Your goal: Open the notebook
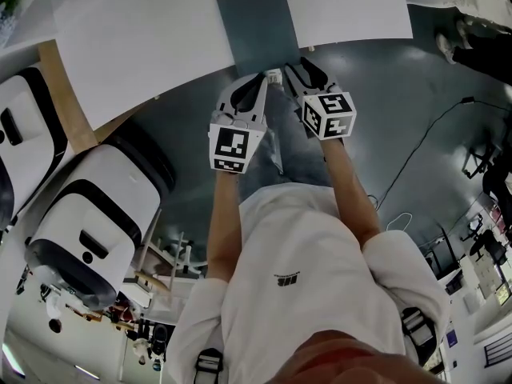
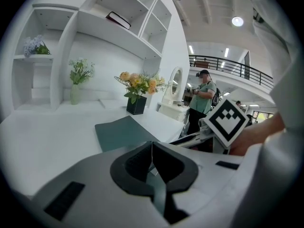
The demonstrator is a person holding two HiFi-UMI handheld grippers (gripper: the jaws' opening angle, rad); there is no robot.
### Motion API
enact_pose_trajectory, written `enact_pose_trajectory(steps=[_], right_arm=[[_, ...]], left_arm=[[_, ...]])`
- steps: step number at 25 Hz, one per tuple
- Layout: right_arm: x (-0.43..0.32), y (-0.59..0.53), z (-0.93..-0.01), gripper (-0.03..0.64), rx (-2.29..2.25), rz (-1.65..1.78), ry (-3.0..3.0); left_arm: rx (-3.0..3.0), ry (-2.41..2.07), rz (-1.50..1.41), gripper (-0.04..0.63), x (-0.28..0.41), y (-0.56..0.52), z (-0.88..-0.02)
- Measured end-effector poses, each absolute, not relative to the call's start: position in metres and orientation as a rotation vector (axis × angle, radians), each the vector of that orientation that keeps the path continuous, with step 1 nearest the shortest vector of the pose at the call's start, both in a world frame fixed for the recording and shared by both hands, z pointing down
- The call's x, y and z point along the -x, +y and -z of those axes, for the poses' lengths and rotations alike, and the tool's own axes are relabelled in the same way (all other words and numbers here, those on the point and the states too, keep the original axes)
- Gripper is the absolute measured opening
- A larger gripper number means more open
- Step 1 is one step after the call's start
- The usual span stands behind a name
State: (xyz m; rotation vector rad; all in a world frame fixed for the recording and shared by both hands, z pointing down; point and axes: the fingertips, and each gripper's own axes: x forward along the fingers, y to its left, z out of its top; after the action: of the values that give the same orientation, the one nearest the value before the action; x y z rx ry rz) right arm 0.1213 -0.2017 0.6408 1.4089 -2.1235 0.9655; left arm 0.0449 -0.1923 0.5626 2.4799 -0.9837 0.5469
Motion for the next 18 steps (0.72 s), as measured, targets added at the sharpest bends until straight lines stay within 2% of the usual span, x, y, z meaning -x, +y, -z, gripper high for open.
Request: enact_pose_trajectory(steps=[4, 18], right_arm=[[-0.124, -0.202, -0.646, 0.144, -1.432, -1.014, -2.114], [-0.126, -0.203, -0.622, 0.018, -1.497, -1.019, -2.176]], left_arm=[[-2.476, -0.985, -0.548, 0.0, -0.044, -0.195, -0.566], [-2.481, -0.984, -0.541, 0.0, -0.046, -0.192, -0.565]])
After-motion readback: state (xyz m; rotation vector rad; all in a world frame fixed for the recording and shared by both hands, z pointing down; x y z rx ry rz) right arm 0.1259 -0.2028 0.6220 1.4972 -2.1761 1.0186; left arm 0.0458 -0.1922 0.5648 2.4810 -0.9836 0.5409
